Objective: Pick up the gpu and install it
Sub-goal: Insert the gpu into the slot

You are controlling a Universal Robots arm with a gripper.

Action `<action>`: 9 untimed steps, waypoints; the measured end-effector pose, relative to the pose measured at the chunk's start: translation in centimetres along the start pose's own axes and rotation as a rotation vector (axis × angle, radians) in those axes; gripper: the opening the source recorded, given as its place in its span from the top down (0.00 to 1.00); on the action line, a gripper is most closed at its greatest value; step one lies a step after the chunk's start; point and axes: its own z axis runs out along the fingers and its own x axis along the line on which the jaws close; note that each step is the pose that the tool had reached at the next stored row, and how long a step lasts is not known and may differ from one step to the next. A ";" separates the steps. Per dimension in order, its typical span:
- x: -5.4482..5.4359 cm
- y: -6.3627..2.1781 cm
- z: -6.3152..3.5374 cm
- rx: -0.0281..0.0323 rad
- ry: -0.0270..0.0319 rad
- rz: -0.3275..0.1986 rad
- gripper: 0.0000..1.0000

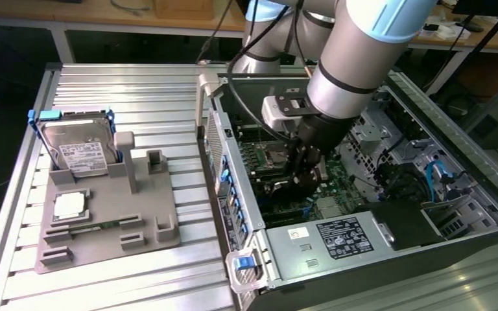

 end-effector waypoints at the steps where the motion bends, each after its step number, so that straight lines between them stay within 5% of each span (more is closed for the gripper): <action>1: 0.0 0.01 -0.36 0.0000 0.0003 0.000 0.66; 9: -0.1 0.06 -1.62 -0.0030 0.0001 0.000 0.66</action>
